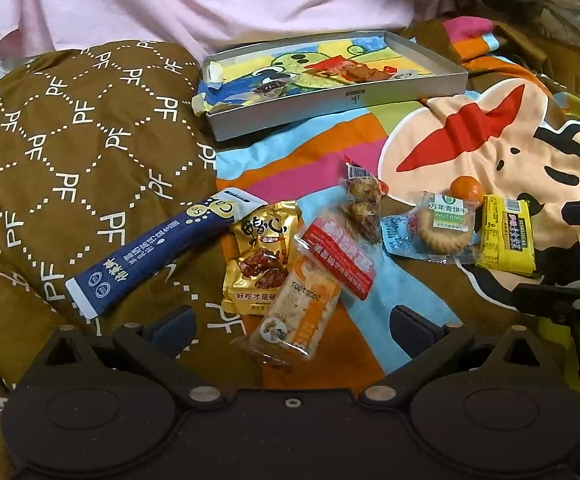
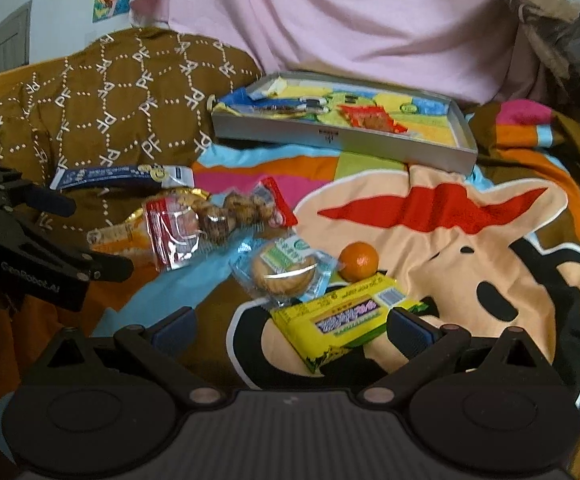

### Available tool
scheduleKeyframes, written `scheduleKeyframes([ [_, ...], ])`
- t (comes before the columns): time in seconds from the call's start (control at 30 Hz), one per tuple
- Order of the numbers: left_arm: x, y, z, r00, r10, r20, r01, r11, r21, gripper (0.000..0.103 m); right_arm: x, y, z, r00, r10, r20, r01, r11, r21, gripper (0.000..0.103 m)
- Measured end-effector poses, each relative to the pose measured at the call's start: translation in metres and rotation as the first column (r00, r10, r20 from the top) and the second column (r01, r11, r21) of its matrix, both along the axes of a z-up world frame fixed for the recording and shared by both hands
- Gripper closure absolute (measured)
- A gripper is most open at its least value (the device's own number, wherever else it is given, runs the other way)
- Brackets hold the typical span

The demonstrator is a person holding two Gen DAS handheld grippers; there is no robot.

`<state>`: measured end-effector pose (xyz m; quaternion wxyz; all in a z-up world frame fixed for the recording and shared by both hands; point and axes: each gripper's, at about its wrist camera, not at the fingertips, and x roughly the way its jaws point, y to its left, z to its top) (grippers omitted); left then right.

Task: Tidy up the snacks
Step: 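Move both tools back over the remaining snack pile, then grasp the white-orange wafer bar with the left tool while the right tool grasps the round biscuit pack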

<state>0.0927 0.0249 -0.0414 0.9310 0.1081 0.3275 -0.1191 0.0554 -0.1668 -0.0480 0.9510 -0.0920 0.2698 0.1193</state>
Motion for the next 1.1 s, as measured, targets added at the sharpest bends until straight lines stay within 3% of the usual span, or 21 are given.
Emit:
scheduleKeyframes([
  [0.4,0.001,-0.018,-0.009,0.995,-0.075,0.064,0.066,0.988,0.143,0.001,0.017,0.003,-0.011,0.999,-0.017,-0.046,0.016,1.0,-0.009,0.0],
  [0.63,0.01,-0.02,-0.013,0.995,-0.083,0.051,0.074,0.984,0.16,0.001,0.019,0.013,-0.011,0.999,0.034,0.034,-0.031,0.996,-0.078,0.0],
  [0.77,0.01,-0.021,-0.012,0.991,-0.093,0.099,0.073,0.98,0.185,0.001,0.027,0.015,-0.01,0.997,0.058,0.049,-0.053,0.994,-0.095,0.0],
  [0.9,0.007,-0.027,-0.014,0.979,-0.132,0.158,0.086,0.959,0.27,0.001,0.032,0.019,-0.009,0.996,0.062,0.064,-0.053,0.991,-0.124,0.0],
  [1.1,0.004,-0.037,-0.023,0.968,-0.196,0.155,0.13,0.925,0.357,0.003,0.039,0.028,-0.011,0.993,0.075,0.095,-0.053,0.973,-0.223,0.0],
])
